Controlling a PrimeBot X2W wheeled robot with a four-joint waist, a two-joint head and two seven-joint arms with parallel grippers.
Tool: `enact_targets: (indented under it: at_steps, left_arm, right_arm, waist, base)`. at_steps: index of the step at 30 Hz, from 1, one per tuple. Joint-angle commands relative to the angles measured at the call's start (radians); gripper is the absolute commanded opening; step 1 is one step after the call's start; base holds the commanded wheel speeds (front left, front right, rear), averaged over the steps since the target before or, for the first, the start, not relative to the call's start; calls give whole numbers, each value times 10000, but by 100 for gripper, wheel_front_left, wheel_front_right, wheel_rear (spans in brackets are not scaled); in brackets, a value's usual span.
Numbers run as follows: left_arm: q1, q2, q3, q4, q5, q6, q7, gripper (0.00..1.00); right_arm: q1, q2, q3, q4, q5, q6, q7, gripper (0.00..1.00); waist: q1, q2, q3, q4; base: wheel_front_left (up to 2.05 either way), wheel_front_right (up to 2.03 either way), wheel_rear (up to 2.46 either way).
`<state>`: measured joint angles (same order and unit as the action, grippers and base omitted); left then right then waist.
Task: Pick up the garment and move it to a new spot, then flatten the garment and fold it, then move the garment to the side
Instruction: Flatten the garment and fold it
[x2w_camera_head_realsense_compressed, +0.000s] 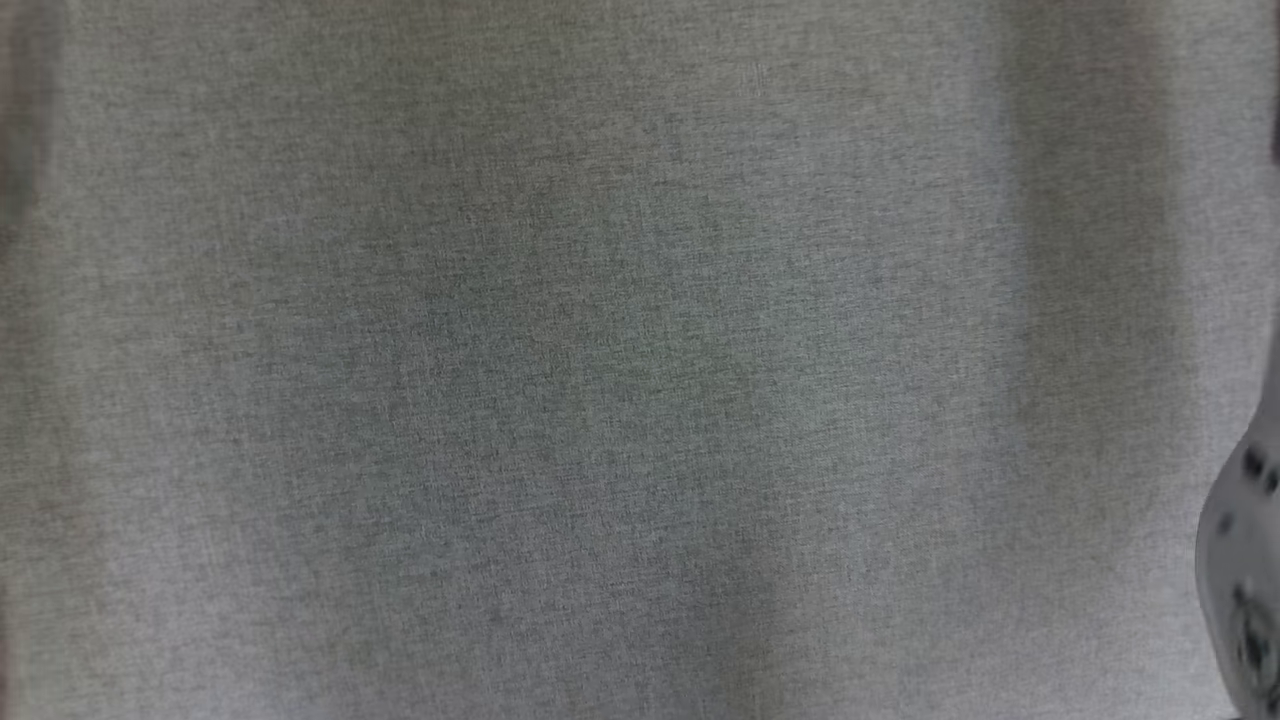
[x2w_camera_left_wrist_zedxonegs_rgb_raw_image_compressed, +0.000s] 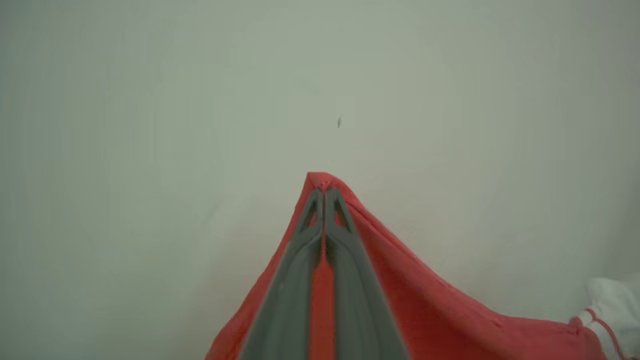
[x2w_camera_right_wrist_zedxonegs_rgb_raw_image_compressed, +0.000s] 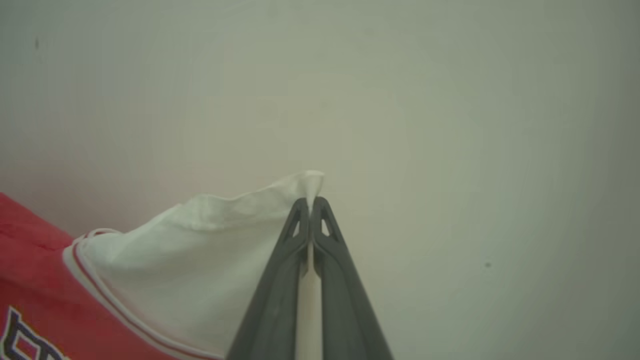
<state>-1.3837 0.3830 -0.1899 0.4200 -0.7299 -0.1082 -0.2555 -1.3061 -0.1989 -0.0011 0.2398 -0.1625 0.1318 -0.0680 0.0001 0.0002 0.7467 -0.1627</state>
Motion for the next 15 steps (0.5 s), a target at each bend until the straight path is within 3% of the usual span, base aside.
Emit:
enact_targets:
  at_steps: [1,5,8,15]
  left_arm:
    - [218,6,45,-33,-19,-56,-87,0]
    - [2076,-43,317,-196,-540,-76,-86,0]
    - [3615,-459,853,-551,-1436,-51,-72,0]
    - [7819,-1142,1194,-1372,-2591,320,88,0]
  right_arm:
    - [93,-82,74,-159,126,-25,84,0]
    - [1664,-471,613,-1105,1393,-25,1567,0]
    - [2880,-812,640,-1903,2499,-26,2541,0]
    - [6242,-1261,105,-2794,4067,-26,4688,0]
  waist:
    - [-1,-2,16,12]
    - [-1,-2,-325,144]
    - [-1,-2,-869,308]
    - [-1,-2,-2402,722]
  base:
    - [0,0,0]
    - [0,0,0]
    - [0,0,0]
    - [0,0,0]
